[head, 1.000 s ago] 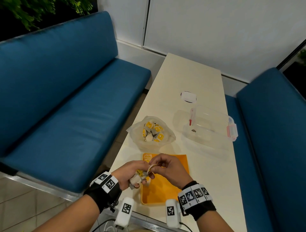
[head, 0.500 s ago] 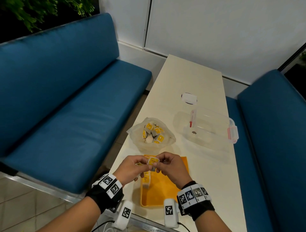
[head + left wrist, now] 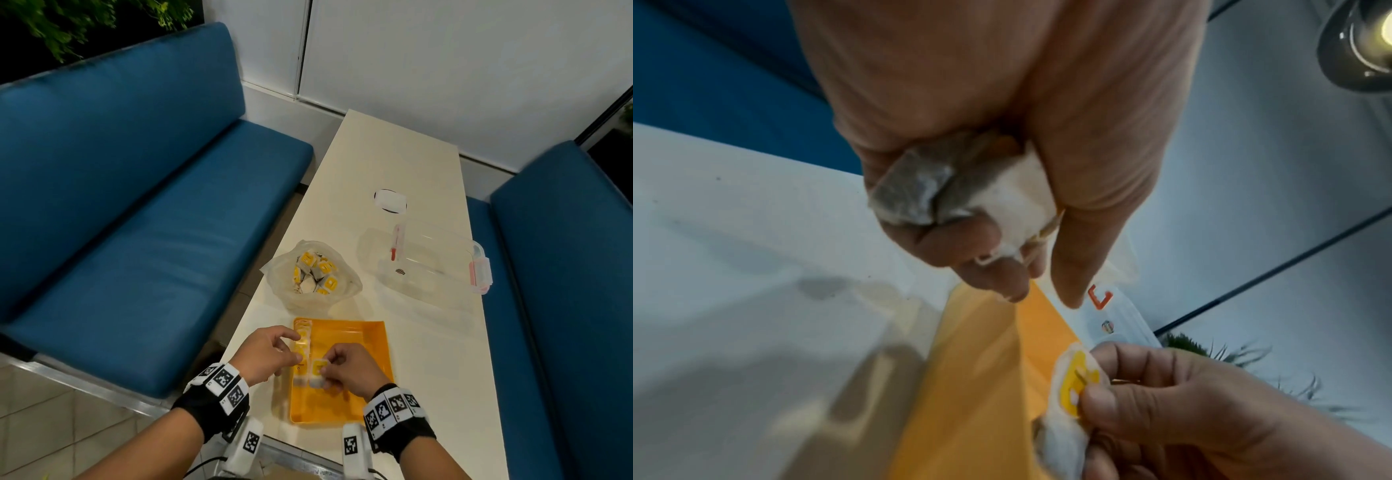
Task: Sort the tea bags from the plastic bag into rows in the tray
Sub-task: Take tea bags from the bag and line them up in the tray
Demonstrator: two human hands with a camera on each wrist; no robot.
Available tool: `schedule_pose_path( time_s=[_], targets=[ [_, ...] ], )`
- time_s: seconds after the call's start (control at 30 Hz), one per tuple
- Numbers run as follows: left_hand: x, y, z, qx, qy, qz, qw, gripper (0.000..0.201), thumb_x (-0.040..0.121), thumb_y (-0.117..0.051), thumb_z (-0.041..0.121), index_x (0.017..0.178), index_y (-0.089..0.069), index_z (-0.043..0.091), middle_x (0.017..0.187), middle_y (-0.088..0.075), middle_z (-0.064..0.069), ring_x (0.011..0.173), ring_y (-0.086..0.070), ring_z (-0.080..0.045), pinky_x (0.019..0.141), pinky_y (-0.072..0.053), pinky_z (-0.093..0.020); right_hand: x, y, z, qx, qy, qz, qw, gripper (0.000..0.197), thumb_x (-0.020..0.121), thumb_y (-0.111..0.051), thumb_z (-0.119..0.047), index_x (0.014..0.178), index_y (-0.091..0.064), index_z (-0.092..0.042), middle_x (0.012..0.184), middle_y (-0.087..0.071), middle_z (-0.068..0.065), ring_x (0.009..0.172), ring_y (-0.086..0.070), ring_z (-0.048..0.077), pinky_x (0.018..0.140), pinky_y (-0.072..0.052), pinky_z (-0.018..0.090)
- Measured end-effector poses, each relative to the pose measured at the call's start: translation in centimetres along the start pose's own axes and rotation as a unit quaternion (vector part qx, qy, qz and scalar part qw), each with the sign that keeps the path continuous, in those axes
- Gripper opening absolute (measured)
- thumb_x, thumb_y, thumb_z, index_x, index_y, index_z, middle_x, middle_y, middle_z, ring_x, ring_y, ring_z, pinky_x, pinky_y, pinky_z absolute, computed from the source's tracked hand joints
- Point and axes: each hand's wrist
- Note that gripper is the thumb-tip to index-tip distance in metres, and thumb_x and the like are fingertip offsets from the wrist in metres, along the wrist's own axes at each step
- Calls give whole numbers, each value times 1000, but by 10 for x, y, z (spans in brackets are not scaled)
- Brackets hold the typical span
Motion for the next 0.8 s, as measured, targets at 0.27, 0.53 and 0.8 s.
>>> schedule_pose_path(
  time_s=[0.27,0.53,0.8],
  targets=[
    [4,-12,-15,60,-9,25,998,56,72,-88,16,108,-51,39,86,-70,-3,70,-67,-16,74,-61,-37,6,-28,-1,0,-59,-33,998,19,86,-67,4,83,-53,-10,58,-64,9,47,-65,17,42,-47,24],
    [1,-18,-17,23,62,24,998,51,83,-81,20,119,-46,24,102,-64,-10,62,-61,-16,42,-40,-16,12,-44,-1,-12,-76,10,997,26,80,-65,6,81,-47,-13,55,-60,11,46,-61,24,43,-45,26],
    [1,-17,-22,4,83,11,996,50,82,-83,26,117,-47,24,99,-64,-11,59,-61,-16,41,-40,-22,16,-53,-6,-21,-77,69,994,26,79,-62,3,80,-46,-17,63,-60,11,48,-60,24,45,-46,29]
  ],
)
Point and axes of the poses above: each hand's wrist, its own x-axis towards the middle knuckle, its own y-axis out of the back of the hand, z = x × y
